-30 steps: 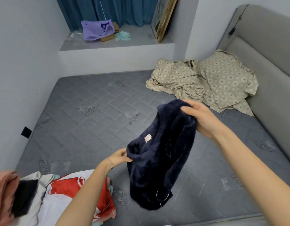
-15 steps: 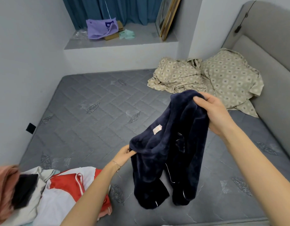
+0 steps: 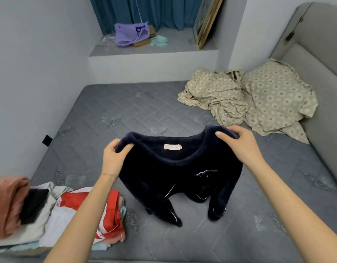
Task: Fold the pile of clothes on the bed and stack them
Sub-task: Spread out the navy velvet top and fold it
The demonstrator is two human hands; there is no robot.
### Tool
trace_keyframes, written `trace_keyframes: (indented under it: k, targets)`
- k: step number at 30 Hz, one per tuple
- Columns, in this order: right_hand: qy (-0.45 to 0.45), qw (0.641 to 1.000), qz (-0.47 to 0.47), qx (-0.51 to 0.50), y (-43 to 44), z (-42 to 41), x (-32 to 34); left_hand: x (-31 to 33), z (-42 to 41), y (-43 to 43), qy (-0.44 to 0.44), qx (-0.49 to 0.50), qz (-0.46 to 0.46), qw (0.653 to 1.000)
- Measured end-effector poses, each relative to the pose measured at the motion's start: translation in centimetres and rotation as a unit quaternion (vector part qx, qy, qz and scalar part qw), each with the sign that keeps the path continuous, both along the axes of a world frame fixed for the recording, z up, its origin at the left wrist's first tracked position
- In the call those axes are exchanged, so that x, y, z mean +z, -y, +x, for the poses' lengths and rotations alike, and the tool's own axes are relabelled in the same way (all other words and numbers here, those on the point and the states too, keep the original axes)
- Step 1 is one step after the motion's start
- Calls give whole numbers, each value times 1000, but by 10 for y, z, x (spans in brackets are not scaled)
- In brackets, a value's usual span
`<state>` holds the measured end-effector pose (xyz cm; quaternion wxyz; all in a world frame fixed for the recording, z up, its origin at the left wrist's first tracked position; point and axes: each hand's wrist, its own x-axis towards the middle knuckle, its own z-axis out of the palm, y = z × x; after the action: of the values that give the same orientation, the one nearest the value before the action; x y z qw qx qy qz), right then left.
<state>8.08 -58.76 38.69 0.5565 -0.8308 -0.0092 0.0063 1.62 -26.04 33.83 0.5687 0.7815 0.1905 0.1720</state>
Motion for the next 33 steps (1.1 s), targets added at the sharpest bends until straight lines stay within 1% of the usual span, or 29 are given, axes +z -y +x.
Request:
trace_keyframes:
  k: [5,9,13,16,20,23,26,28,29,31,33]
  targets:
    - [99,994,-21,-32,5,-22,22,40,-5,23,22,-13,44,999]
    - [173,978,-50,-103,22,-44,41,73,-20,14,48,-86,26,995]
    - [186,967,-2,-175,34,-75,54,111,-50,11,86,-149,-20,985]
    - [199,960,19,-194,32,-94,66,130,-69,17,101,-154,-24,983]
    - [228,946,58,-221,30,-112,86,150,-88,21,111,-161,-64,979]
    - [270,926,78,-253,37,-117,106,169,-93,20,122,-200,-61,970]
    - [326,908,62,-258,47,-103,126,184,-81,14,142,-215,-48,965]
    - [342,909,32,-234,52,-79,131,183,-58,9,144,-198,-34,969]
    - [336,916,15,-218,54,-63,128,176,-42,6,138,-187,-19,973]
    - [298,938,-30,-174,58,-24,108,149,-4,4,112,-168,13,979]
    - [237,960,-81,-121,58,17,70,106,37,5,60,-147,33,987]
